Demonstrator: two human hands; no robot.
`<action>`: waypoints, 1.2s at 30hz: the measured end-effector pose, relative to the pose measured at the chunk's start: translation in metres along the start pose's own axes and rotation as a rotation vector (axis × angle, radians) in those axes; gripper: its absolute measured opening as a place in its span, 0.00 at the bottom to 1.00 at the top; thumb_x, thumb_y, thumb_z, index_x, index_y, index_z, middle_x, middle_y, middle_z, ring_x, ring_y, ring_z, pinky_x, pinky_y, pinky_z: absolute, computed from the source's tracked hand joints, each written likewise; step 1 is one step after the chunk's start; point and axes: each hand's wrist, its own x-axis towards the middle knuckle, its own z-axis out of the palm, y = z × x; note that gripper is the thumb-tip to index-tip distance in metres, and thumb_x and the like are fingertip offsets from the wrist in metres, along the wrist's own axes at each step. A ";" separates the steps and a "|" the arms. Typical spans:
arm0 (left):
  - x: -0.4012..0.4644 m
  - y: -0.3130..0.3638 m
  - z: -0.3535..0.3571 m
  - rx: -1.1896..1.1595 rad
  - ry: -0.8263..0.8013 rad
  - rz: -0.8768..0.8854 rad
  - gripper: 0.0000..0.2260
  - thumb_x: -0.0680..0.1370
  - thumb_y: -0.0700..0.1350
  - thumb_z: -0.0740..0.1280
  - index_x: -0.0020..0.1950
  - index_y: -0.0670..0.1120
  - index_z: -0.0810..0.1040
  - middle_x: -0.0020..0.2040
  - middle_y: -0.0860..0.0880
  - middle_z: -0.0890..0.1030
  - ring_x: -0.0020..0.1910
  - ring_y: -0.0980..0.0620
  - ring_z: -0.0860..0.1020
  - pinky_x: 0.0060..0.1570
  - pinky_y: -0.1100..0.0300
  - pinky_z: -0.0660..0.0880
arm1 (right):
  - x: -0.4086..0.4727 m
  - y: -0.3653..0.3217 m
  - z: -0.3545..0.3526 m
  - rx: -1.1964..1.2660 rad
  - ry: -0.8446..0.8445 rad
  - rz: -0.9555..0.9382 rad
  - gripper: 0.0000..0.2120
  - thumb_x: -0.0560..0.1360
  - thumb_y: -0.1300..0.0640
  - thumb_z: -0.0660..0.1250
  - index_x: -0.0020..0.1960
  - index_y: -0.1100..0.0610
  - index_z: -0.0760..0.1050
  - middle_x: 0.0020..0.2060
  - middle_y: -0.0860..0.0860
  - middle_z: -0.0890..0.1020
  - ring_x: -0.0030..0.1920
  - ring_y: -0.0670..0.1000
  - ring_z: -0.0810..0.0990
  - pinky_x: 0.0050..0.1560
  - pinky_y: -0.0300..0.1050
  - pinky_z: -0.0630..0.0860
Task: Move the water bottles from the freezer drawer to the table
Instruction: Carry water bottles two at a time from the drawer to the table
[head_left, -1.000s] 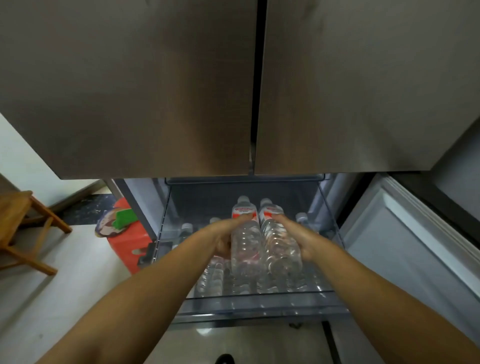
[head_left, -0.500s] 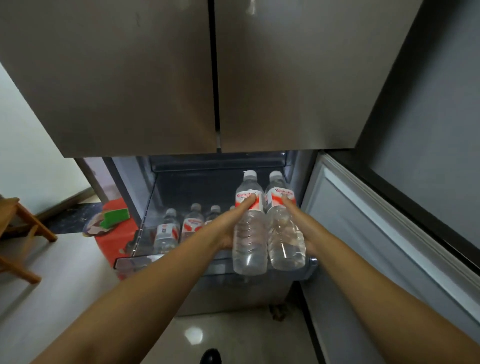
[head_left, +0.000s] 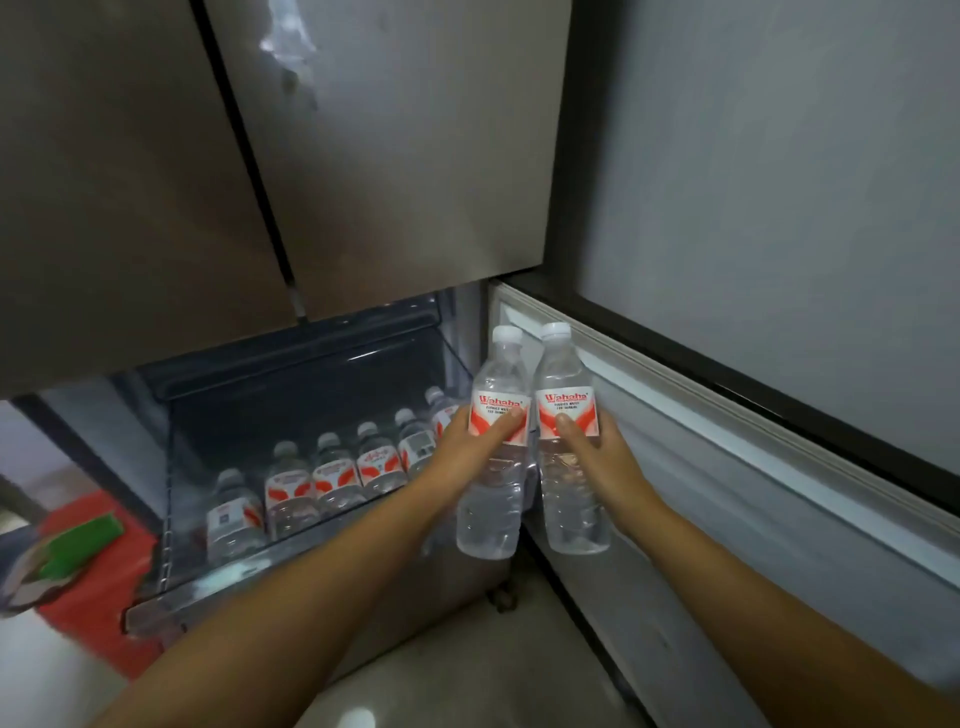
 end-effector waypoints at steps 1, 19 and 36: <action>0.000 -0.004 0.002 0.047 -0.025 -0.003 0.26 0.70 0.63 0.70 0.64 0.52 0.73 0.57 0.51 0.82 0.53 0.51 0.82 0.53 0.52 0.79 | -0.009 0.002 -0.003 0.019 0.037 0.002 0.21 0.76 0.46 0.66 0.67 0.50 0.69 0.55 0.49 0.82 0.51 0.48 0.83 0.47 0.41 0.81; -0.082 -0.093 0.105 0.456 -0.714 -0.011 0.29 0.63 0.67 0.72 0.57 0.49 0.77 0.49 0.50 0.84 0.46 0.50 0.83 0.51 0.47 0.81 | -0.242 0.095 -0.042 -0.141 0.776 0.331 0.14 0.73 0.51 0.71 0.55 0.56 0.75 0.45 0.48 0.83 0.42 0.44 0.82 0.43 0.38 0.77; -0.358 -0.138 0.321 0.608 -1.312 0.180 0.22 0.70 0.60 0.72 0.57 0.49 0.72 0.49 0.50 0.81 0.47 0.50 0.81 0.49 0.54 0.79 | -0.593 0.130 -0.123 -0.168 1.421 0.610 0.20 0.72 0.41 0.68 0.58 0.49 0.69 0.45 0.44 0.78 0.42 0.42 0.78 0.40 0.35 0.72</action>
